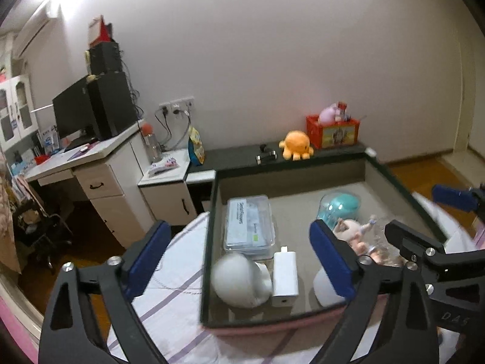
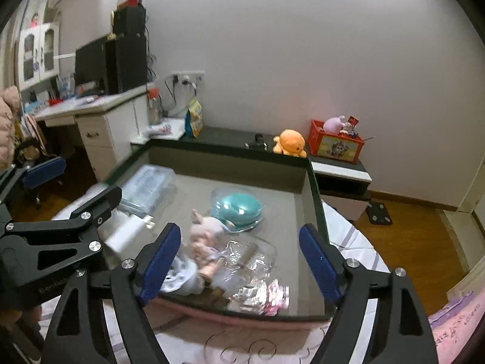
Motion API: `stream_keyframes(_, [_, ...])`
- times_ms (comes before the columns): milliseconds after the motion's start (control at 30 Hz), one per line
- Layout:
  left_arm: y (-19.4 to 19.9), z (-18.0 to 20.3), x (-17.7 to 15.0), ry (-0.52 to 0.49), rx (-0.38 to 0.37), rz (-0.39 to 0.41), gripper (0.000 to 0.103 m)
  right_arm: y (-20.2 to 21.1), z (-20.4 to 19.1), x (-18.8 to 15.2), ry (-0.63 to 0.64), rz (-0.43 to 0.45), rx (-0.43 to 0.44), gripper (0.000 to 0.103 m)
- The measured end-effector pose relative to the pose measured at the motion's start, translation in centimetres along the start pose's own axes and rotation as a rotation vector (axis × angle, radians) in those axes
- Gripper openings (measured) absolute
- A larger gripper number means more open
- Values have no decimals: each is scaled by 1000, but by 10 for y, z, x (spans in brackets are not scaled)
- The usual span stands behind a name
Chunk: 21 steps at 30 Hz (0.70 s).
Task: Organize rigid objects
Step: 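Carry both held items into the pink box and open both tools to release, then withdraw both tools from the box back over the bed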
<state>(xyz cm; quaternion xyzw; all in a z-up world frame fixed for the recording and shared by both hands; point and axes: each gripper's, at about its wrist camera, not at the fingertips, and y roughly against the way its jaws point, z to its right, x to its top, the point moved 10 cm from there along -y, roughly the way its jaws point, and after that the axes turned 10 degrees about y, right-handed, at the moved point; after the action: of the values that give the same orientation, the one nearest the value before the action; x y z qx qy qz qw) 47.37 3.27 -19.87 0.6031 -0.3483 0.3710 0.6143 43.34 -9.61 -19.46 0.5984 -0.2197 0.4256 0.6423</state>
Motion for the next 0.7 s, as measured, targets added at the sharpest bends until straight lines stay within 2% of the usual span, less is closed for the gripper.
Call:
stream_keyframes(233, [85,-13,10,28,-24,113,103,74,-13,9,-12,116,28,88])
stream_keyframes(367, [139,-20,3,30,-39,168,103,116,-23,2,-18,164,45,103])
stream_keyframes(700, [239,-22,-34,26,-6,230,103,210,-46,-32,-19,312,23,103])
